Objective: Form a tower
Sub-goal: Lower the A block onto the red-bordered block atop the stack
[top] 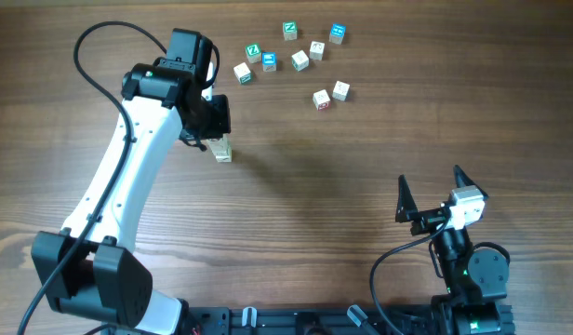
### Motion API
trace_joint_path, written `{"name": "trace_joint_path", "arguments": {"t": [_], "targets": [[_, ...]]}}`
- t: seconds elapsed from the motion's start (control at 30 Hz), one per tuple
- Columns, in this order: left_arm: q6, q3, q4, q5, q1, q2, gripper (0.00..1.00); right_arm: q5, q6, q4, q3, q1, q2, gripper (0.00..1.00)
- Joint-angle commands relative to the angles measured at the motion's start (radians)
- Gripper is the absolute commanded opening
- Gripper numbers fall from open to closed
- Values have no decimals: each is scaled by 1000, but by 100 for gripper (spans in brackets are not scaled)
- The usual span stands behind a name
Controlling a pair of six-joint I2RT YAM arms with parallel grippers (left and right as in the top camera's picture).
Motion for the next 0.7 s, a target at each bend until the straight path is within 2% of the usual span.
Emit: {"name": "trace_joint_path", "arguments": {"t": [0.0,0.43,0.53,0.67], "targets": [[16,-6,-9,-14,-1,5,15,-16,-14,6,-1,-3,-5,100],[17,-6,-11,-14,-1,5,15,-16,-14,6,-1,-3,-5,100],[63,-6,-13,-13,-1,5,14,-16,-14,6,-1,-3,-5,100],[65,-6,-18,-14,-1,5,14,-16,-14,5,-1,-3,-5,100]]}}
